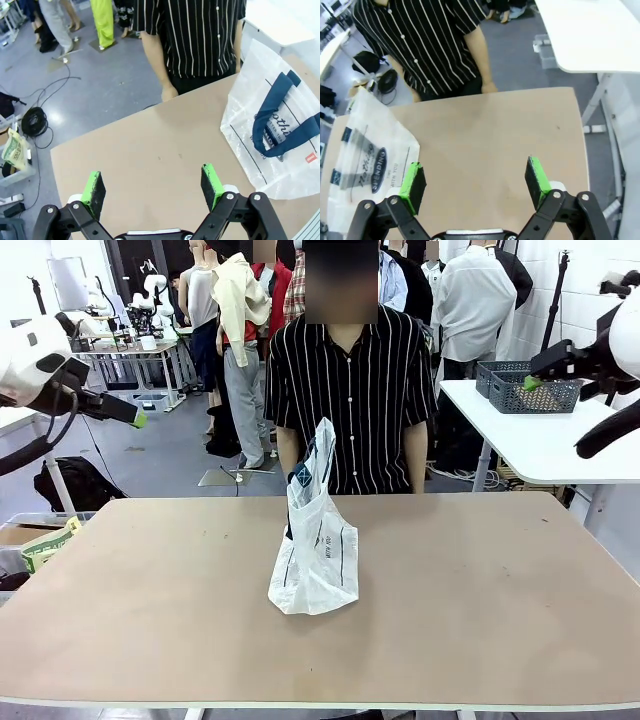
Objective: Transfer purchased items from the store into the shopping bag.
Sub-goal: Open the Reusable shopping bag in the center of the table.
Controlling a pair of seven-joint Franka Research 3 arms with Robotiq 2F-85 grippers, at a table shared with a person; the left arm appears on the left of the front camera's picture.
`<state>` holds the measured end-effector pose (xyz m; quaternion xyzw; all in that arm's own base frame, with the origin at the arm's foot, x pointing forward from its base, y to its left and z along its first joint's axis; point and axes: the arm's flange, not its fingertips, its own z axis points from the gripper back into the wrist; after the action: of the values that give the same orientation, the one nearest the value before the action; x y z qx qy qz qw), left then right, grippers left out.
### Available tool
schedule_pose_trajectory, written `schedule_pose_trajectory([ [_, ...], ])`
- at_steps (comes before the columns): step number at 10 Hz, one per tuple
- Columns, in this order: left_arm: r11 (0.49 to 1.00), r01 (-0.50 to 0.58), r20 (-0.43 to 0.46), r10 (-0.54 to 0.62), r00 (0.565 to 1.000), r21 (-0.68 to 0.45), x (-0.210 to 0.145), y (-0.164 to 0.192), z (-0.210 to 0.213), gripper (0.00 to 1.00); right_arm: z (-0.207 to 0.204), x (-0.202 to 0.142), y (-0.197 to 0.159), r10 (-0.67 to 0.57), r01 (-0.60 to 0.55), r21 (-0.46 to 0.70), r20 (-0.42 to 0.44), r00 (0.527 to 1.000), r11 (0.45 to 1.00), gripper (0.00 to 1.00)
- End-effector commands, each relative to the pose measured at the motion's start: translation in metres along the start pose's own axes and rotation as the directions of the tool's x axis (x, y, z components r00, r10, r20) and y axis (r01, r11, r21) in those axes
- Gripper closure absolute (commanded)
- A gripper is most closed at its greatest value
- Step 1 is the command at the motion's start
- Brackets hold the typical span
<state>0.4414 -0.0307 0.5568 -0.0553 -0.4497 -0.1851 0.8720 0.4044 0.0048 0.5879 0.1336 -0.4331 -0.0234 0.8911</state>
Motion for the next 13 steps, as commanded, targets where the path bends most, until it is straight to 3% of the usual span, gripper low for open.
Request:
schedule_pose_trajectory([
  [1, 0.997, 0.001, 0.006, 0.0, 1.0, -0.071, 0.013, -0.019, -0.018, 0.0, -0.013, -0.004, 0.036, 0.06, -0.058, 0.031, -0.092, 0.994, 0.998, 0.0],
  [3, 0.982, 0.069, -0.012, -0.073, 0.997, -0.177, 0.054, -0.06, -0.054, 0.0, -0.031, -0.006, 0.109, 0.185, -0.165, 0.111, -0.207, 0.961, 0.98, 0.0],
  [5, 0.959, 0.081, -0.096, -0.111, 0.989, -0.271, 0.089, -0.101, -0.085, 0.0, -0.04, -0.018, 0.155, 0.246, -0.178, 0.236, -0.302, 0.921, 0.955, 0.0],
  [7, 0.929, 0.086, -0.149, -0.148, 0.978, -0.359, 0.118, -0.136, -0.105, 0.0, -0.052, -0.027, 0.183, 0.281, -0.182, 0.279, -0.373, 0.884, 0.943, 0.0],
  [8, 0.96, 0.087, -0.089, -0.115, 0.989, -0.265, 0.081, -0.141, -0.078, 0.0, -0.058, -0.025, 0.184, 0.3, -0.221, 0.244, -0.361, 0.883, 0.944, 0.0],
  [10, 0.96, 0.087, -0.089, -0.115, 0.989, -0.265, 0.081, -0.141, -0.078, 0.0, -0.043, -0.037, 0.192, 0.267, -0.185, 0.255, -0.341, 0.901, 0.949, 0.0],
  [13, 0.942, 0.074, -0.152, -0.13, 0.98, -0.327, 0.115, -0.171, -0.12, 0.0, -0.065, -0.038, 0.224, 0.257, -0.153, 0.267, -0.415, 0.873, 0.952, 0.0],
])
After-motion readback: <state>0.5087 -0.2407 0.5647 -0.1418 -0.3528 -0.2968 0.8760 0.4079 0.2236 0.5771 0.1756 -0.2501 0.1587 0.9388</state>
